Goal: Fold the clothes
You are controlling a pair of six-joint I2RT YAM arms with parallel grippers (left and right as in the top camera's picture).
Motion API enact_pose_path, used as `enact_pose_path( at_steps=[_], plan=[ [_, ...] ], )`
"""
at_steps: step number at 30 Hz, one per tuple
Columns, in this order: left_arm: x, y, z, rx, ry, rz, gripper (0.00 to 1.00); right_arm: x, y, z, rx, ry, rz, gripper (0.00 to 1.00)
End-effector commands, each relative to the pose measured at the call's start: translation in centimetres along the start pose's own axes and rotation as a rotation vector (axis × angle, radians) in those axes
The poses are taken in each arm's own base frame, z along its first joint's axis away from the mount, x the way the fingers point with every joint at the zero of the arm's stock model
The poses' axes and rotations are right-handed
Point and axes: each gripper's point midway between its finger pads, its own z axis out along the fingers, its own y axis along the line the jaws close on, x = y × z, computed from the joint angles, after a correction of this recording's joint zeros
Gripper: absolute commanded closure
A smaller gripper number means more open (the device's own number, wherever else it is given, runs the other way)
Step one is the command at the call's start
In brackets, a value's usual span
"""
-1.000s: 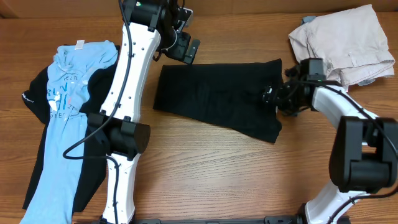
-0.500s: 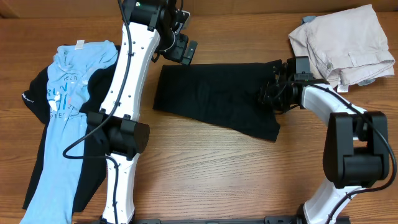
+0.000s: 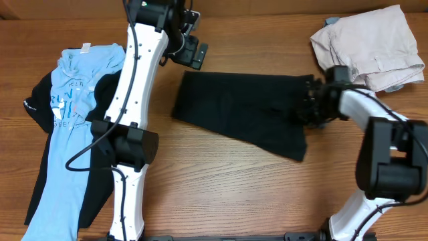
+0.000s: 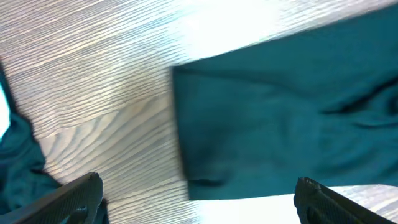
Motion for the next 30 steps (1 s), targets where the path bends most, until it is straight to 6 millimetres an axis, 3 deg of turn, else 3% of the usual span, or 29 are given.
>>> enact_pose_path(
  at_steps=[1,6,9,12,15,20,27,30],
  plan=[
    [0.1,1.8,-0.4,-0.019,-0.005,-0.046,0.0,-2.6,0.2,-6.9,-0.008,-0.122,-0.084,0.96],
    [0.2,2.9,-0.5,-0.025,-0.006,-0.067,0.0,-2.3,0.0,-11.5,0.015,-0.108,-0.113,0.96],
    [0.4,3.7,-0.5,-0.03,-0.002,-0.084,0.0,-2.2,1.4,-12.9,0.015,-0.1,-0.154,0.96],
    [0.6,4.5,-0.6,-0.034,0.003,-0.1,0.0,-1.9,3.8,-13.1,0.01,-0.088,-0.212,0.96],
    [0.6,4.7,-0.6,-0.035,0.0,-0.101,0.0,-1.0,7.2,-12.1,0.002,-0.065,-0.28,0.96],
    [0.2,4.7,-0.6,-0.036,-0.014,-0.097,0.0,1.5,12.9,-8.7,0.034,-0.045,-0.373,0.96],
    [0.2,5.5,-0.7,-0.041,-0.021,-0.108,0.0,4.5,22.2,-4.1,0.016,-0.152,-0.499,0.96],
    [0.0,5.5,-0.7,-0.042,-0.03,-0.108,0.0,6.4,25.5,-1.9,-0.027,-0.163,-0.556,0.87]
  ],
)
